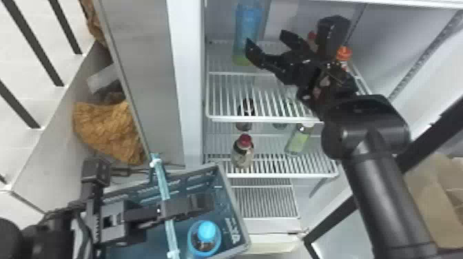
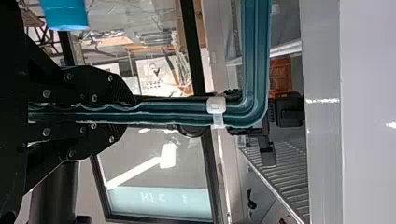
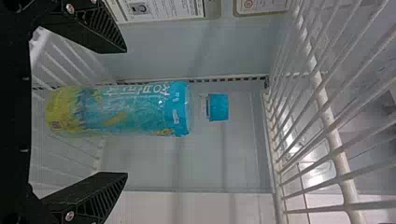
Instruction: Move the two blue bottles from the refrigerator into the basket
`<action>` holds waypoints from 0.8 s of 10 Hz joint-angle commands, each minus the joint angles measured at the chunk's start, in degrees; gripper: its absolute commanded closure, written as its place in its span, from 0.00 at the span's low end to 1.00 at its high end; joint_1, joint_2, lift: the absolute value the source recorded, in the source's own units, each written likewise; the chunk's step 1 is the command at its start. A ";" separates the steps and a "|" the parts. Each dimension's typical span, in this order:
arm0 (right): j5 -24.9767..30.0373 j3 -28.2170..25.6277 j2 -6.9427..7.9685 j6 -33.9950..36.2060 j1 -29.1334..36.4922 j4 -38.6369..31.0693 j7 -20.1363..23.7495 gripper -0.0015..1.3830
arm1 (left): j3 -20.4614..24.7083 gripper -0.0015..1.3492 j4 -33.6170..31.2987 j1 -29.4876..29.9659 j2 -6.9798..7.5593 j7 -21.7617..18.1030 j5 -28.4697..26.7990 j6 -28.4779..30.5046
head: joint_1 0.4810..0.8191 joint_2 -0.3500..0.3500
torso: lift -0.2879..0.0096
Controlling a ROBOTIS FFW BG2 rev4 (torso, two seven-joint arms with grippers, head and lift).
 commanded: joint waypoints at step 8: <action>-1.13 5.13 0.10 0.21 -12.73 15.22 -2.09 0.12 | -0.63 0.89 0.68 -1.29 0.32 -0.09 0.34 -0.28 | 0.63 0.40 | 0.93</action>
